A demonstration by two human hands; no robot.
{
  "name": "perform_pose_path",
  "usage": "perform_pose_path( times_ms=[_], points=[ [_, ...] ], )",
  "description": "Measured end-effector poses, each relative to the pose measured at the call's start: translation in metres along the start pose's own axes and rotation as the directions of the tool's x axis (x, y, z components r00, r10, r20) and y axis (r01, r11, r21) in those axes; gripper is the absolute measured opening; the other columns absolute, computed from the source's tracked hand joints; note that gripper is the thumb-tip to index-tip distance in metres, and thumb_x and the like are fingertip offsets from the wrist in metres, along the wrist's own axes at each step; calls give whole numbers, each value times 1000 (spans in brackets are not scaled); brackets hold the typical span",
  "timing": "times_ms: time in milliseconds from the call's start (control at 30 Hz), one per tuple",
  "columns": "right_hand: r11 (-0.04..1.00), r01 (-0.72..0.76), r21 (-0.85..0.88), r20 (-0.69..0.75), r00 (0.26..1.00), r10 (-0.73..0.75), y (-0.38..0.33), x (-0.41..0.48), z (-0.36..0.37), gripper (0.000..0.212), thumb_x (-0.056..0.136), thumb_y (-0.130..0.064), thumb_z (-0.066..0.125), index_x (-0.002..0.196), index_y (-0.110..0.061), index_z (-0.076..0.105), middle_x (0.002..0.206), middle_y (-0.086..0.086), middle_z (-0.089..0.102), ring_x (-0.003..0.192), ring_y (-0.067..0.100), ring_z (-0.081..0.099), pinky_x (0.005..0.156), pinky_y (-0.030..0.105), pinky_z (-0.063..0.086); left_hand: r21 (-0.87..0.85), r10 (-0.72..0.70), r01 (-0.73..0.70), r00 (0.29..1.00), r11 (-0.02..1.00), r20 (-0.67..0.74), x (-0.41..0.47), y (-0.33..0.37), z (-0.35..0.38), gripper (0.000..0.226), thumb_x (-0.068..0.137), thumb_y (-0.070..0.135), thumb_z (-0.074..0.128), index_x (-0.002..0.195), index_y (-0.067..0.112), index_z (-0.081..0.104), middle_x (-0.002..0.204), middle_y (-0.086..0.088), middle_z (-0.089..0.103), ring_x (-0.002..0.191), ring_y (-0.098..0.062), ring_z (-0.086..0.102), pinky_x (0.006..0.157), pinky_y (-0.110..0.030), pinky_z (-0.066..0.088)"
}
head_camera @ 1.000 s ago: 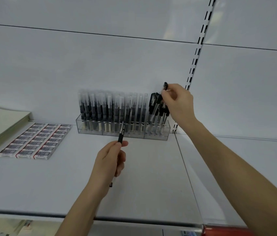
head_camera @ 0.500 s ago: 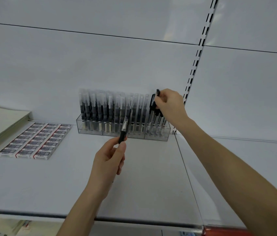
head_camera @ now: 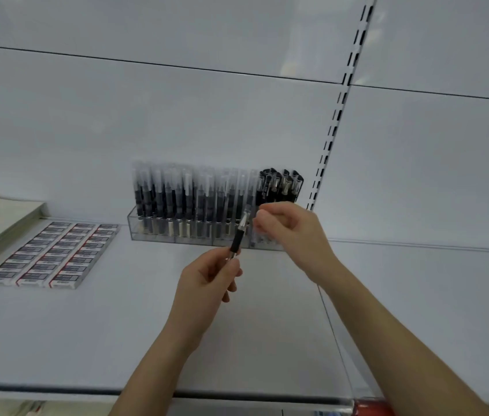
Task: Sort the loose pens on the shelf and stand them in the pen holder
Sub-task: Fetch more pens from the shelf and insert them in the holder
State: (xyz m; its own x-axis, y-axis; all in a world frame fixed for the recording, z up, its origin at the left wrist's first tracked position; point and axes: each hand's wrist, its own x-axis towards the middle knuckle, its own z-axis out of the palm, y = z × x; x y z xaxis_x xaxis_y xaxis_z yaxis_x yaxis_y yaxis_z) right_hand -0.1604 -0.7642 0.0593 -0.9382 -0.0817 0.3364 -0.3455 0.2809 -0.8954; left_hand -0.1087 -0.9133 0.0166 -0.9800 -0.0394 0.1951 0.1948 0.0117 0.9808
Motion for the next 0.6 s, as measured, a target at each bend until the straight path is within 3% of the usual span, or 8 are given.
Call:
perform_pose_path(
  times_ms=[133,233,300,367,433,500,600],
  points=[
    [995,9,100,0,1000,-9,-4,-8,3,9,83,-16,65,85,-24,63,78,-6,71,78,5,67,75,23,55,60,13,-15,999,998,29,3,1,14,19,87,6,57,95,21,65,66,-1,60,50,1,53,48,-11,42],
    [990,16,139,-88,996,-3,-5,-5,-6,11,85,-9,63,92,-17,63,79,1,69,70,4,66,66,18,55,258,38,-52,998,965,58,5,-8,13,22,87,13,59,98,33,59,84,9,65,76,0,62,71,-15,47],
    [989,39,146,-196,981,-10,-9,3,-19,14,86,-8,61,96,-18,62,75,-3,67,65,3,64,65,19,55,530,25,-74,995,845,98,5,-19,6,30,90,24,55,119,29,54,108,15,58,105,-7,57,90,-19,40],
    [995,81,54,-308,949,-60,-12,15,-31,14,87,-12,61,98,-21,62,71,-7,63,67,11,63,72,27,56,736,-2,-95,992,671,129,3,-32,-4,44,92,34,50,134,21,44,130,9,48,126,-12,42,102,-19,28],
    [994,96,-56,-377,920,-110,-16,28,-37,16,87,-15,60,103,-18,63,78,-5,62,75,17,62,77,29,54,809,-38,-105,987,578,155,-1,-41,-8,54,90,47,42,135,16,44,141,-1,44,133,-18,36,110,-27,23],
    [983,110,-149,-385,909,-160,-18,39,-37,21,88,-16,58,108,-13,62,84,-5,60,81,15,59,77,24,51,838,-26,-144,982,527,185,-3,-44,-9,70,79,58,29,124,12,55,136,-10,49,131,-27,40,109,-41,27],
    [958,127,-258,-344,914,-214,-17,52,-32,23,90,-16,56,111,-10,61,89,-4,59,84,10,57,76,17,48,864,-30,-147,983,481,184,-3,-43,-7,65,79,52,30,123,12,57,139,-10,46,134,-28,36,111,-42,22]
  ],
)
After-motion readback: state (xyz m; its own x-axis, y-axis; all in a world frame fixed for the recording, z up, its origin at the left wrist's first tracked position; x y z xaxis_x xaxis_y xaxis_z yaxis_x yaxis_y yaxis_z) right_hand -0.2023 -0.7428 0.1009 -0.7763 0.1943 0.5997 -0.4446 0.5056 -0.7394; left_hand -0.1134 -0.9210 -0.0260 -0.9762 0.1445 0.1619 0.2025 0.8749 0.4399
